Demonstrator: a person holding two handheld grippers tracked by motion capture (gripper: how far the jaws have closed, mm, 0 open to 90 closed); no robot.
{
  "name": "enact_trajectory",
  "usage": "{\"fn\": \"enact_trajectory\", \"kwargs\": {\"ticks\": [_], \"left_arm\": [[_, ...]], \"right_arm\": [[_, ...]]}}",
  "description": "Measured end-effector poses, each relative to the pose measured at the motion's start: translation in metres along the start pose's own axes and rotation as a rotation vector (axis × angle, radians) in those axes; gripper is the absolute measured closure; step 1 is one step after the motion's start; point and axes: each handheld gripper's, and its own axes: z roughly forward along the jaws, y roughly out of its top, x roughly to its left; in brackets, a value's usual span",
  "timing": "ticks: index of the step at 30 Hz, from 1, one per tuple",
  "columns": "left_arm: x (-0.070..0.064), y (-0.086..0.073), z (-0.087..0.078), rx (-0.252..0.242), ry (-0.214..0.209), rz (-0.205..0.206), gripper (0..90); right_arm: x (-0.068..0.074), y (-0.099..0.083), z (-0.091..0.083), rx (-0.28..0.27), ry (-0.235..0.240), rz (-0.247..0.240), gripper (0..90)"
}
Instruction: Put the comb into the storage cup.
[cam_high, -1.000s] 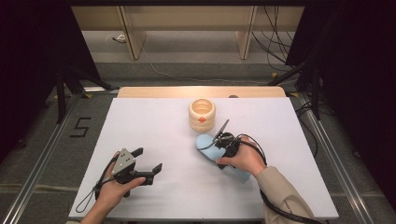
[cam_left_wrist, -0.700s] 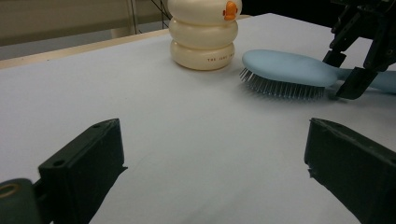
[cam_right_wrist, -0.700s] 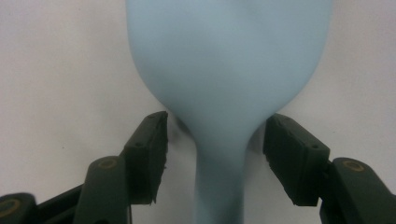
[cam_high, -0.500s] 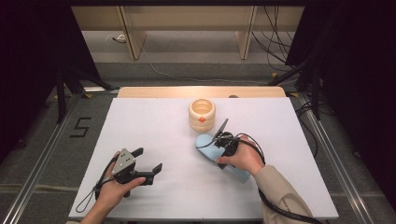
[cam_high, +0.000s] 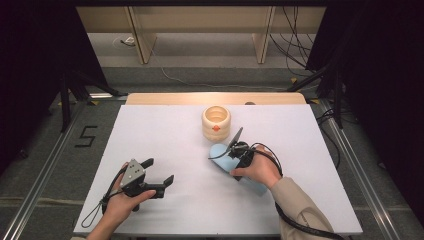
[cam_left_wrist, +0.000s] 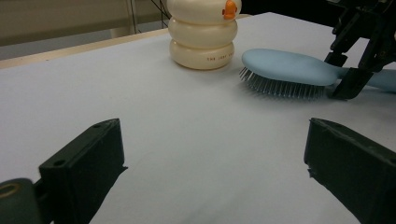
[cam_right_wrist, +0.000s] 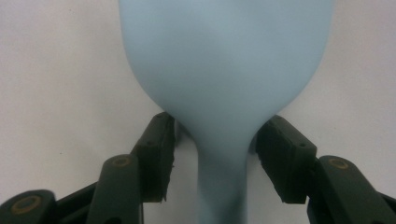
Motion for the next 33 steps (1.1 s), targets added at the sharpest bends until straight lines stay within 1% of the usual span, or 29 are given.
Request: {"fn": "enact_trajectory", "kwargs": {"ticks": [5, 6, 7, 9, 12, 18, 22, 28, 33], "left_arm": [[0.0001, 0.0001, -0.0001, 0.0, 0.0, 0.001, 4.6], [0.0002, 0.0, -0.0001, 0.0, 0.0, 0.001, 4.6], [0.0002, 0.0, -0.0001, 0.0, 0.001, 0.0, 4.6], [0.0002, -0.0001, 0.0001, 0.001, 0.0, 0.0, 4.6], [0.0001, 0.0, 0.0001, 0.001, 0.0, 0.001, 4.6], [-0.0001, 0.0, 0.0002, 0.001, 0.0, 0.001, 4.6], [-0.0004, -0.0001, 0.0004, 0.001, -0.001, 0.003, 4.6], [-0.0006, 0.0, 0.0004, 0.001, -0.001, 0.003, 4.6], [-0.0005, 0.0, 0.0002, 0.0, 0.0, 0.003, 4.6]], "right_arm": [[0.0004, 0.0005, 0.0006, -0.005, -0.01, 0.012, 53.2], [0.0006, 0.0007, 0.0003, 0.0, -0.019, 0.01, 57.5], [0.0009, 0.0008, 0.0001, 0.002, -0.025, 0.013, 59.0], [0.0011, 0.0009, -0.0001, 0.0, -0.024, 0.02, 60.7], [0.001, 0.0008, -0.0003, 0.002, -0.018, 0.011, 63.8], [0.0014, 0.0004, -0.0005, 0.009, -0.02, -0.002, 66.1], [0.0012, -0.0009, -0.0007, 0.016, -0.024, -0.033, 69.2], [0.002, -0.0013, -0.0008, 0.017, -0.026, -0.038, 69.6], [0.0016, -0.002, -0.0008, 0.014, -0.023, -0.03, 69.9]]}}
